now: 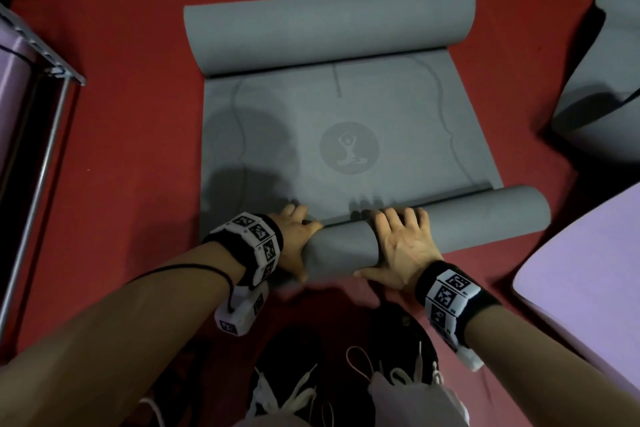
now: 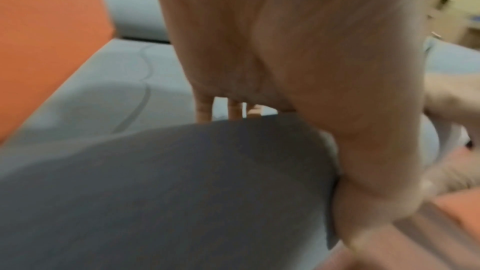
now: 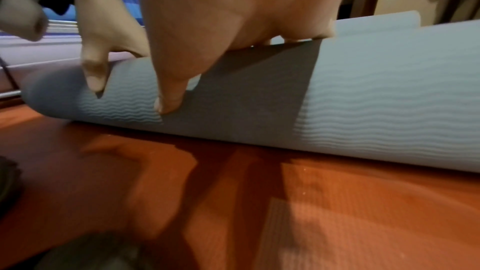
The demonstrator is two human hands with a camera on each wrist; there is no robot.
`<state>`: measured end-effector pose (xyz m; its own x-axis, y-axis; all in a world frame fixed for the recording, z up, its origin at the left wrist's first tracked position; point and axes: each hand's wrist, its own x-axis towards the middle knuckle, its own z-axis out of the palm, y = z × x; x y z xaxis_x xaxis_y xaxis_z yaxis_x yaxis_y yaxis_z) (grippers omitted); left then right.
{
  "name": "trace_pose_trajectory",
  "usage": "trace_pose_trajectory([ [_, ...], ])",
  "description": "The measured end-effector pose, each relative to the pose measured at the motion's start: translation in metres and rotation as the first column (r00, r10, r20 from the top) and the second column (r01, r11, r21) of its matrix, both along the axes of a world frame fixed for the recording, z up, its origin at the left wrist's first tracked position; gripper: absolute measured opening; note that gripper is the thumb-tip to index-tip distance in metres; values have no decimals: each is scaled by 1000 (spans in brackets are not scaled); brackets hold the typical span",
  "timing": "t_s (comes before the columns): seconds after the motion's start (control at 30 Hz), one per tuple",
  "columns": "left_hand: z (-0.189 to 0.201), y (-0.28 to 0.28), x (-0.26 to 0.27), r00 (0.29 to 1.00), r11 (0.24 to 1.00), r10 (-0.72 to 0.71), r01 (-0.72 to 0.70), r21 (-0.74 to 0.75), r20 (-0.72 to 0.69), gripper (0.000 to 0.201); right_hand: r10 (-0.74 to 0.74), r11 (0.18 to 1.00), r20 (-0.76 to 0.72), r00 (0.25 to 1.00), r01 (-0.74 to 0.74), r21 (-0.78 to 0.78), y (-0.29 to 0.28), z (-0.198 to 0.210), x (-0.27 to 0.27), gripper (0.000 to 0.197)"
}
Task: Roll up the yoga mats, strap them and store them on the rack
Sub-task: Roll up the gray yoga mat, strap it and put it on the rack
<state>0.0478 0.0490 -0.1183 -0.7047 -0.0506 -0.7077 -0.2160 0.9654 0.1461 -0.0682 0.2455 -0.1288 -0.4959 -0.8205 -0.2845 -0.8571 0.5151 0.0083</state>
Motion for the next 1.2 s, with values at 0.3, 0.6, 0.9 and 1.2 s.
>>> trace_pose_trajectory([
  [0.3,27,-23,29,953,992,-20,-19,-126,-302,65,37,995,209,977,-56,86,-36,18,-41,88],
  [0.6,-10,1,41,976,964,99,-143,-225,-194,112,115,982,87,990,-126,143,-41,10,-49,113],
  [0.9,4,-40,8,972,970,237,-236,66,-5,109,144,979,-63,988,-133,155,-43,1,-33,119],
  [1.2,14,-25,7,981,981,162,-172,93,105,101,73,996,15,997,-74,40,-23,1,-27,99],
])
